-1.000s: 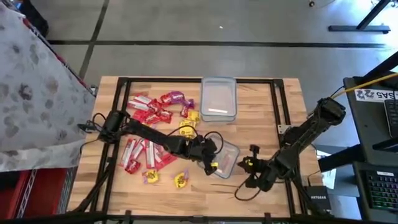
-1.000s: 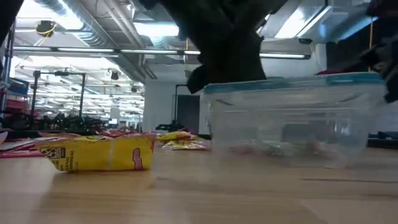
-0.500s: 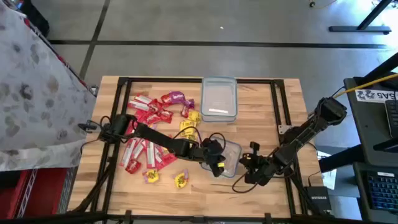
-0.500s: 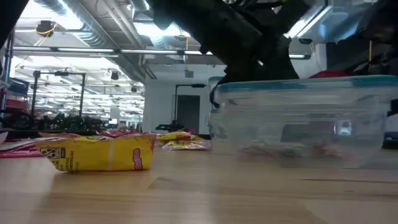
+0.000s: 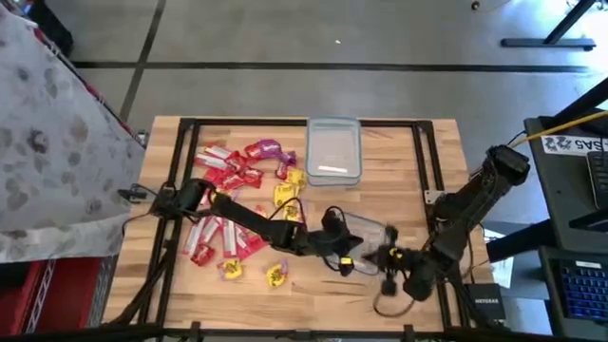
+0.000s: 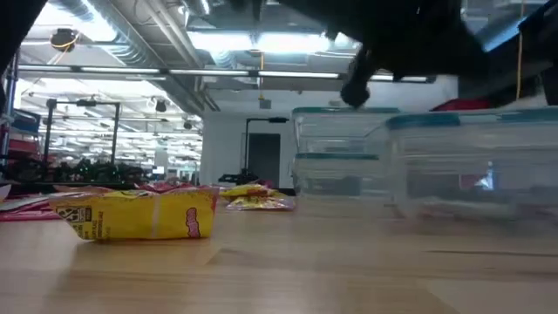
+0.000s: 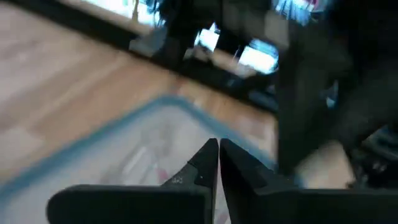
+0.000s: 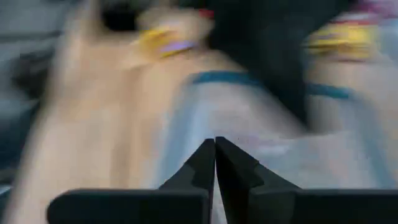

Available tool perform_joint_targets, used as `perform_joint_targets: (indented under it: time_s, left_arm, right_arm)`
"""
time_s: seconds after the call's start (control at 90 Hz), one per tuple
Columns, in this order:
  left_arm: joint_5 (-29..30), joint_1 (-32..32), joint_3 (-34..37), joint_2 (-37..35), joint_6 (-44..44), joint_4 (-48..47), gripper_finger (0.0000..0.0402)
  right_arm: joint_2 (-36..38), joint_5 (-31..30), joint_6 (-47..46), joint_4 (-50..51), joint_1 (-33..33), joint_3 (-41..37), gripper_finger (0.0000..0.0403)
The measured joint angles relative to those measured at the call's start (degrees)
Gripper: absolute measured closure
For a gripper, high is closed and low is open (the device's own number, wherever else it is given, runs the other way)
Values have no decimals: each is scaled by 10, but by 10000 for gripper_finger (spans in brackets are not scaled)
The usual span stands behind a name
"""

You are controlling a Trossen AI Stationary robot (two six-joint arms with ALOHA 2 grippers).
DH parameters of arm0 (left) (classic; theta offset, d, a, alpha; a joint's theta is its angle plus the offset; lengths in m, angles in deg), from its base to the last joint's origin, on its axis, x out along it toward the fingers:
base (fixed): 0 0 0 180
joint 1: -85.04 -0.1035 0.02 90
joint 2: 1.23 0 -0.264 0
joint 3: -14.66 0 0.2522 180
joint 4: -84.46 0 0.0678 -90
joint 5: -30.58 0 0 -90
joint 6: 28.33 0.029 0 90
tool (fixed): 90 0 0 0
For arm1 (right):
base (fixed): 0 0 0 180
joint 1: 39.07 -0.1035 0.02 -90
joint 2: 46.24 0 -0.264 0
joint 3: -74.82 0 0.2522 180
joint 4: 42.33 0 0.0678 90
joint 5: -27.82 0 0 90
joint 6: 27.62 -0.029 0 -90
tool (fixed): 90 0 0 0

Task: Sort candy
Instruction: Close the square transparent food container

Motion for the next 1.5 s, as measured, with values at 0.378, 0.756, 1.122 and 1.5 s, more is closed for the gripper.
perform_joint_targets:
  time_s: [0.378, 0.756, 1.122, 1.5]
  left_arm:
    - [-84, -35, -20, 0, -79, -203, 401]
    - [-162, 23, -52, -1, -120, -172, 401]
    - [-42, 17, -121, -5, -5, -211, 401]
    - [-119, -68, -50, -5, -74, -315, 402]
  right_arm:
    - [-72, 147, -24, 12, 1, -1, 403]
    - [-41, 70, -48, 155, 1, -2, 403]
    - [16, 112, -10, 82, -3, -1, 403]
    - [-96, 38, 22, 8, -3, -1, 403]
